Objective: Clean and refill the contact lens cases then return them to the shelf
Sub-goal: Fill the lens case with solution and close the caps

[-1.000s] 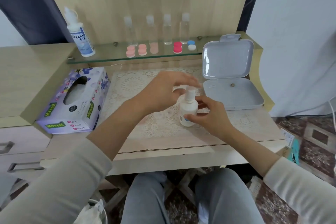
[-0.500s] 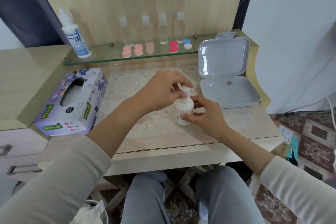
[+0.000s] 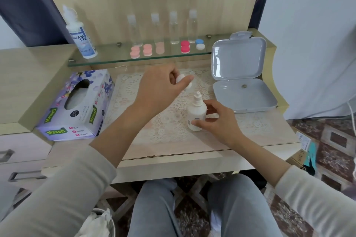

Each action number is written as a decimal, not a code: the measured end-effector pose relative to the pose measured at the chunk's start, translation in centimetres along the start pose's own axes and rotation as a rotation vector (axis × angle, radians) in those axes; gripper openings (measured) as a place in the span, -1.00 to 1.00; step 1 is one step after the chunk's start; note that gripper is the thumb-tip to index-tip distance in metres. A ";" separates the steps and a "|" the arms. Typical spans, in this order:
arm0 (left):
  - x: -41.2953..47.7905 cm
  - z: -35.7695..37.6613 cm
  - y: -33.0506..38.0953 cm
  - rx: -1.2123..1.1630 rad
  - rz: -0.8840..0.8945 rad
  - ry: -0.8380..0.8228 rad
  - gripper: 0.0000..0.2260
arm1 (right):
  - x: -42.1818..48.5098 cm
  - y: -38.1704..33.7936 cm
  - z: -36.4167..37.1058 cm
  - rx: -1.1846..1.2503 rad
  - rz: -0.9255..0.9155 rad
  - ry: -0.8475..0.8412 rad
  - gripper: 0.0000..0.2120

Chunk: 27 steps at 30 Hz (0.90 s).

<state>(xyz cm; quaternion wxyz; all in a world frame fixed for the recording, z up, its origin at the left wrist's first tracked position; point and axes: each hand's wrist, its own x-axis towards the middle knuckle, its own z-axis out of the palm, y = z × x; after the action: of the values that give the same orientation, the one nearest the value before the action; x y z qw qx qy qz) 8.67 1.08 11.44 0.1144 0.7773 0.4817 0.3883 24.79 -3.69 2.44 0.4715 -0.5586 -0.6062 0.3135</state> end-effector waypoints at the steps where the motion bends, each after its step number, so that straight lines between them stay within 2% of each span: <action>1: -0.1 -0.4 -0.6 -0.030 -0.030 -0.002 -0.75 | 0.0 0.1 0.0 -0.001 0.007 0.002 -0.59; 5: -1.5 -1.4 -4.3 -0.030 -0.166 -0.056 -0.87 | -0.2 0.3 0.4 0.038 0.035 0.011 -0.56; 11: -4.3 -1.5 -10.2 0.142 -0.325 -0.170 -0.77 | -0.2 0.6 0.7 0.075 0.053 0.029 -0.56; 16: -5.2 -0.7 -12.3 0.111 -0.345 -0.175 -0.75 | 0.0 0.6 0.9 0.018 0.071 0.031 -0.53; 18: -5.4 -0.3 -12.3 0.136 -0.310 -0.144 -0.70 | 0.0 0.4 0.9 0.008 0.073 0.026 -0.54; 20: -5.6 0.0 -11.7 0.175 -0.192 -0.028 -0.75 | 0.0 0.1 0.6 -0.039 0.038 0.020 -0.56; 23: -6.3 1.3 -9.9 0.102 -0.042 0.103 -0.75 | 0.7 -0.3 0.1 -0.247 -0.053 0.010 -0.53; 27: -6.9 3.7 -8.9 0.099 -0.024 -0.053 -0.68 | 1.9 -0.4 -0.5 -0.474 -0.124 -0.064 -0.51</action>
<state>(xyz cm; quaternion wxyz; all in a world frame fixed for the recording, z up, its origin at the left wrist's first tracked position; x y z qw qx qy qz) 3.78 0.59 0.63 0.0933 0.7863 0.5062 0.3417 25.25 -1.96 3.38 0.3262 -0.6052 -0.7104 0.1504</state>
